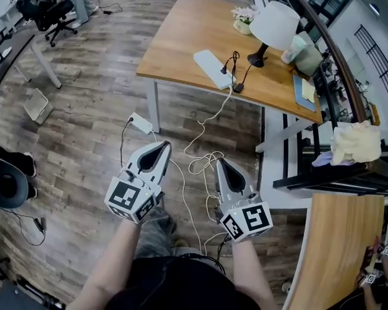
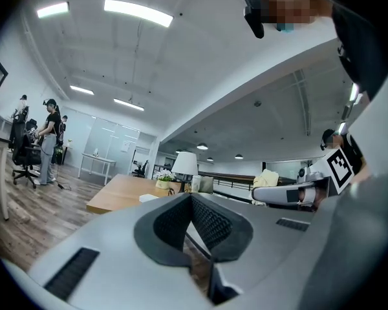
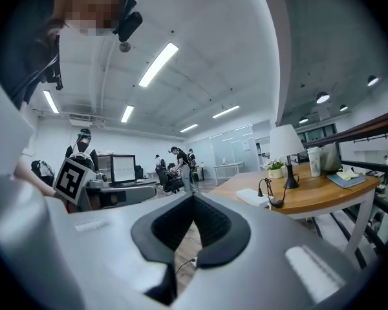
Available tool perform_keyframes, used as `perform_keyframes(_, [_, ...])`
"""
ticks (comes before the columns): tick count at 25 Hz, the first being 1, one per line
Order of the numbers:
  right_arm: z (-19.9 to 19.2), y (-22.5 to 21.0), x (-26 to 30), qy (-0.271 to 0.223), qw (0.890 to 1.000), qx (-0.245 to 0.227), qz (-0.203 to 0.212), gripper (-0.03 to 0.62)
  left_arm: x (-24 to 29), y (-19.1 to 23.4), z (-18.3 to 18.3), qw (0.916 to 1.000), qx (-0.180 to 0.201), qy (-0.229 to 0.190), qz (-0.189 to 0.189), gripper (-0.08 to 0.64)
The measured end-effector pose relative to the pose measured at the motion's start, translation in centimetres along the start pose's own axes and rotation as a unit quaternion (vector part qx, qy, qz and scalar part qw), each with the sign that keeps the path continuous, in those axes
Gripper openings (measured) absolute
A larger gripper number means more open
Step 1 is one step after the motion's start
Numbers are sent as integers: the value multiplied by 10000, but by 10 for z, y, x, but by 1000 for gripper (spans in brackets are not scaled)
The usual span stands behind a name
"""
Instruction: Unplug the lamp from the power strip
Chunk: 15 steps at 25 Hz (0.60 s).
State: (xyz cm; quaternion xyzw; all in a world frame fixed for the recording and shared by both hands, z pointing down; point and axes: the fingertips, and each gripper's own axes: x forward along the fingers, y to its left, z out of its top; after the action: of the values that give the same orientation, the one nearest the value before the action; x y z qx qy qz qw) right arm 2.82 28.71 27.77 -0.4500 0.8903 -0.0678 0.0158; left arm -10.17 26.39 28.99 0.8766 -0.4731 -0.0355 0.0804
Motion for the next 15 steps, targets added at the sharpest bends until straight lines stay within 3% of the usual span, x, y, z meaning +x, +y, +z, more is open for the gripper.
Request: perform_keyframes(15, [1,-41,112,-12,9974,206,-696,8,85,101,13,9977,81,163,-656,-3])
